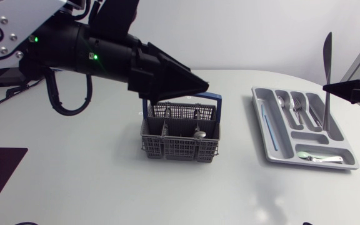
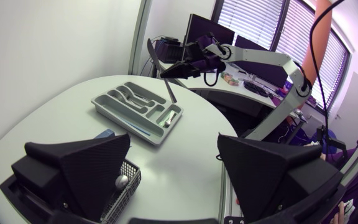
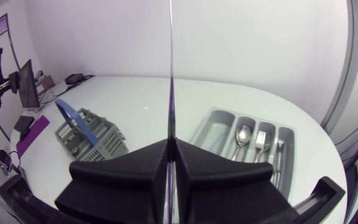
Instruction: Sort the cutlery from the basket into the organizer compartments.
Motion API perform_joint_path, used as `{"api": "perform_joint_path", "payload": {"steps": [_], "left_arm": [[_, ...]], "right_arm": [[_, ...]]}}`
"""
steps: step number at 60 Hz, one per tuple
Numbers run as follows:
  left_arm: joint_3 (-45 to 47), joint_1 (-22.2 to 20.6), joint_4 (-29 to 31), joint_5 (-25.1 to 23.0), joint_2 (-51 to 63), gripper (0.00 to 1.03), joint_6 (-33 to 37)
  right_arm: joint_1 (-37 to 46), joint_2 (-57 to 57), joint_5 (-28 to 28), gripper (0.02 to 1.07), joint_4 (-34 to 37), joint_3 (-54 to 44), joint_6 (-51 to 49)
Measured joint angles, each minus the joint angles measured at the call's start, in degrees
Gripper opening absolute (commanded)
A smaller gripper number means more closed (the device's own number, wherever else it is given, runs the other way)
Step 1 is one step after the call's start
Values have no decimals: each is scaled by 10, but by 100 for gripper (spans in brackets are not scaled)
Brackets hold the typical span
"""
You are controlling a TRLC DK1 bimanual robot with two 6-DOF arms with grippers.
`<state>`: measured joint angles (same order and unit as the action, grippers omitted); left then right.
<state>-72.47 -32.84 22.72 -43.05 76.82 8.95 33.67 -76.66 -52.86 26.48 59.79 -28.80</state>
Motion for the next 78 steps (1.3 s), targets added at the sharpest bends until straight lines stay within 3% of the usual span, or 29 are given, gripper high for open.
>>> {"api": "perform_joint_path", "payload": {"steps": [30, 59, 78], "left_arm": [[16, -39, 26, 46, 3, 97, 64], [17, -56, 45, 76, 5, 97, 92], [31, -59, 47, 78, 5, 97, 106]], "right_arm": [[43, -235, 239, 8, -103, 128, 47], [-10, -403, 377, 8, -104, 259, 103], [-30, -477, 432, 8, -72, 320, 113]]}}
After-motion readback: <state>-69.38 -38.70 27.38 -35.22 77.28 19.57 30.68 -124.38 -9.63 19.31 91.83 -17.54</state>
